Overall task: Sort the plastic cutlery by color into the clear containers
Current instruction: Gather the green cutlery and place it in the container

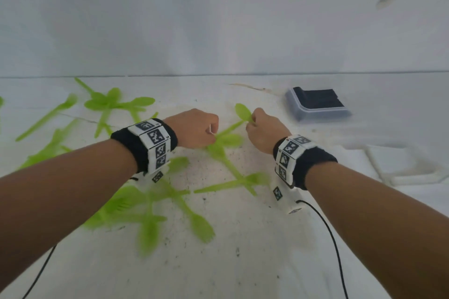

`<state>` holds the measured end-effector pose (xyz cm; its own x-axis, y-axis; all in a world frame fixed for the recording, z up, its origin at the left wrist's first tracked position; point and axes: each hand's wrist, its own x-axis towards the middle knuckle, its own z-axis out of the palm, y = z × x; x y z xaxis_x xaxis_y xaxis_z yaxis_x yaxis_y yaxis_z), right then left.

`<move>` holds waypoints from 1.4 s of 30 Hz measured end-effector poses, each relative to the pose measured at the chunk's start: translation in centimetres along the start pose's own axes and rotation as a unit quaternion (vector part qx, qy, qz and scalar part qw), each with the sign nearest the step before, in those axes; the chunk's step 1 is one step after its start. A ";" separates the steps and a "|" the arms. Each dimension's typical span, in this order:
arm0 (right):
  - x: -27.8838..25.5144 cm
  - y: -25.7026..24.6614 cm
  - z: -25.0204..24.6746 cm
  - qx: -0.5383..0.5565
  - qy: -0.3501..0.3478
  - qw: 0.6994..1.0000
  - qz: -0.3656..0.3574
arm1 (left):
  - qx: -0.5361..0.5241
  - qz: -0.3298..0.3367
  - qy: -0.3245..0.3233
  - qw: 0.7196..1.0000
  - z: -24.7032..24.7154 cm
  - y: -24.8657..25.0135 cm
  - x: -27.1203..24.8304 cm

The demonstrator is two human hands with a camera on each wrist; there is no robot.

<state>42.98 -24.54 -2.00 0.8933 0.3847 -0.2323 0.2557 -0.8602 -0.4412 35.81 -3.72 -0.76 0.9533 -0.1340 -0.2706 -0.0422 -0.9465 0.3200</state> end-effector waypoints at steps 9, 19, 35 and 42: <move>-4.5 -0.4 1.7 -0.049 -0.090 0.989 -0.104 | -0.003 -0.038 0.051 0.998 0.6 -1.5 -2.4; -5.8 0.2 1.8 -0.004 -0.065 0.989 -0.134 | -0.101 -0.140 0.131 0.976 -1.0 0.0 -9.5; -7.9 -5.2 2.9 0.023 -0.003 0.986 -0.166 | 0.106 -0.056 0.113 0.986 7.1 2.6 -21.6; -8.4 -6.8 3.8 0.053 0.028 0.991 -0.116 | 0.225 0.123 0.083 0.963 8.6 2.9 -17.1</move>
<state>32.35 -20.62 -0.29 0.8343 0.5471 -0.0672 0.4196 -0.7094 -0.5662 16.83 -6.70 -3.05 0.9308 -0.3578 -0.0751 -0.3633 -0.9282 -0.0804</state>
